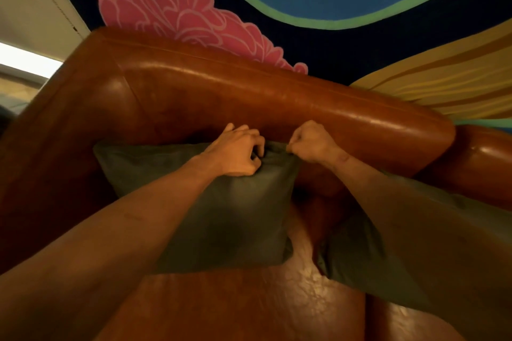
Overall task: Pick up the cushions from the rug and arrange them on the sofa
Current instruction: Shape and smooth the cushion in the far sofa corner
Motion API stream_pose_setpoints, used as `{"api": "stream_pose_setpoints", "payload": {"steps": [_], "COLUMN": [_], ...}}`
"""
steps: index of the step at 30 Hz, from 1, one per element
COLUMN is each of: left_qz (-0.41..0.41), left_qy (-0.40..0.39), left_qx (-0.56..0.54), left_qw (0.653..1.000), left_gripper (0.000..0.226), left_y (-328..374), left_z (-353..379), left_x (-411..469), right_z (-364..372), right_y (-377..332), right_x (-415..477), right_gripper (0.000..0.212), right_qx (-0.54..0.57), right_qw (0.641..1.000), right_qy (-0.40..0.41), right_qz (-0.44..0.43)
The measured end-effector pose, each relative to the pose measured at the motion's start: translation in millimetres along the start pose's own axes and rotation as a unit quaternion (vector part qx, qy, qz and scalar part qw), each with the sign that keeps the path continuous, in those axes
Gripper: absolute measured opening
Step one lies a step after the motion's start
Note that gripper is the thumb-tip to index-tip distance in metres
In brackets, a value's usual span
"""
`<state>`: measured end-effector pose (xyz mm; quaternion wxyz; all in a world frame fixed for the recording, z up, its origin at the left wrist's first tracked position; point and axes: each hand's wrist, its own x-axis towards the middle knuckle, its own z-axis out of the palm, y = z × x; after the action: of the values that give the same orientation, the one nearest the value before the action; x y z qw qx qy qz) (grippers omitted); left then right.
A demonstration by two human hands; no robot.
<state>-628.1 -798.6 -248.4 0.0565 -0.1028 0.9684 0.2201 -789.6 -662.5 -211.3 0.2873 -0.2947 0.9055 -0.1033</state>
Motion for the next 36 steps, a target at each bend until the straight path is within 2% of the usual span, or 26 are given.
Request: {"api": "stream_pose_setpoints", "payload": {"steps": [4, 7, 9, 12, 14, 16, 17, 19, 21, 26, 30, 33, 36], "left_qz": [-0.018, -0.042, -0.055, -0.08, -0.102, -0.139, -0.166, -0.223, -0.252, -0.203, -0.152, -0.158, -0.187], "left_qy": [0.015, 0.035, 0.048, 0.05, 0.045, 0.062, 0.078, 0.099, 0.083, 0.11, 0.196, 0.258, 0.273], "left_qx": [-0.014, -0.034, -0.035, -0.023, -0.006, 0.024, 0.039, 0.083, 0.123, 0.168, 0.214, 0.232, 0.223], "left_qw": [1.0, 0.998, 0.997, 0.995, 0.994, 0.988, 0.982, 0.966, 0.956, 0.958, 0.945, 0.924, 0.917], "left_gripper": [0.019, 0.016, 0.019, 0.044, 0.068, 0.085, 0.09, 0.096, 0.1, 0.083, 0.068, 0.058, 0.057], "left_y": [0, 0, -3, -15, -27, -43, -53, -76, -91, -96, -99, -101, -101], "left_z": [2, 1, -1, -3, -7, -12, -14, -17, -15, -6, -20, -28, -23], "left_x": [2, 3, 2, -13, -32, -58, -72, -103, -128, -140, -146, -154, -156], "right_z": [-9, -9, -2, 9, 15, 23, 28, 37, 43, 54, 48, 46, 48], "right_y": [7, 12, 16, 17, 13, 10, 9, 7, 5, -12, -19, -29, -35], "right_x": [2, 1, 0, -4, -14, -24, -28, -32, -30, -29, -26, -20, -11], "right_gripper": [0.01, 0.019, 0.017, 0.008, 0.007, 0.027, 0.039, 0.053, 0.052, 0.039, 0.038, 0.04, 0.041], "right_qx": [0.195, 0.247, 0.247, 0.212, 0.175, 0.067, 0.004, -0.087, -0.109, -0.141, -0.119, -0.105, -0.129], "right_qw": [0.979, 0.967, 0.965, 0.967, 0.969, 0.968, 0.968, 0.973, 0.975, 0.949, 0.935, 0.919, 0.916], "right_qy": [0.033, 0.048, 0.081, 0.137, 0.172, 0.204, 0.196, 0.152, 0.135, 0.178, 0.241, 0.293, 0.295], "right_qz": [0.047, 0.036, 0.03, 0.023, -0.037, -0.129, -0.155, -0.153, -0.136, -0.218, -0.233, -0.243, -0.239]}}
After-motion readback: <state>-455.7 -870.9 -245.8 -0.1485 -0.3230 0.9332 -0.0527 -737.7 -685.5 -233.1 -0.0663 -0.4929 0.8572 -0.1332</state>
